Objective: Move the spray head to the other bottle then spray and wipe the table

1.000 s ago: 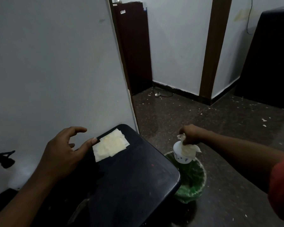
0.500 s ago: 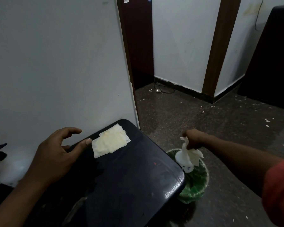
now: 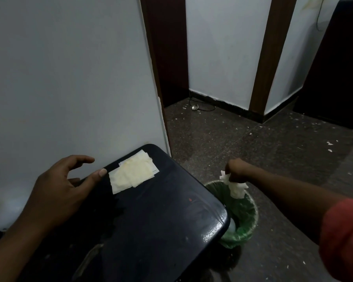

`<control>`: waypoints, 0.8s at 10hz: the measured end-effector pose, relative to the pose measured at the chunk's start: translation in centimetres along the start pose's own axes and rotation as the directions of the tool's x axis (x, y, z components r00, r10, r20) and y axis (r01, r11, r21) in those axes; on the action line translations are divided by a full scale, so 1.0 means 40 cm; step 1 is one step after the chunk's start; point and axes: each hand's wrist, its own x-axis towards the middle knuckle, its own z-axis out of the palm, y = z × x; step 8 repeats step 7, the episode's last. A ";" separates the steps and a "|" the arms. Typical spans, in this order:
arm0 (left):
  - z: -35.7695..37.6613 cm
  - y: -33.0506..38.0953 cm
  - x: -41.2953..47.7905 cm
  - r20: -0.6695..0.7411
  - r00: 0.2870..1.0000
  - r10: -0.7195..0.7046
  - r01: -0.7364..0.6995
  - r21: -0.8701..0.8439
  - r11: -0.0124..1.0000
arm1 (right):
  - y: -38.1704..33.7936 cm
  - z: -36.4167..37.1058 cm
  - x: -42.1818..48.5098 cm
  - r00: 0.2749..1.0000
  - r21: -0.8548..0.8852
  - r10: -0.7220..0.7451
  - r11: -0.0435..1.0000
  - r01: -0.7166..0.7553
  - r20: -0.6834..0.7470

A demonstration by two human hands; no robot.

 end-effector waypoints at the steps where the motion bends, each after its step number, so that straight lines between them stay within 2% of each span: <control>1: 0.023 0.030 0.016 0.009 1.000 0.019 -0.019 -0.010 1.000 | -0.001 0.006 -0.001 1.000 0.026 0.008 1.000 -0.008 -0.007; 4: 0.144 0.205 0.079 0.013 0.989 0.147 -0.146 -0.083 0.986 | 0.017 0.010 -0.009 0.996 0.035 0.001 0.999 0.002 -0.086; 6: 0.192 0.261 0.087 0.029 0.974 0.223 -0.220 -0.084 0.972 | 0.027 0.026 -0.003 0.993 0.083 0.005 0.997 0.004 -0.115; 7: 0.199 0.273 0.083 0.039 0.981 0.192 -0.188 -0.094 0.978 | 0.036 0.036 0.007 0.985 0.145 0.067 0.988 -0.044 -0.156; 8: 0.199 0.273 0.083 0.039 0.981 0.192 -0.188 -0.094 0.978 | 0.036 0.036 0.007 0.985 0.145 0.067 0.988 -0.044 -0.156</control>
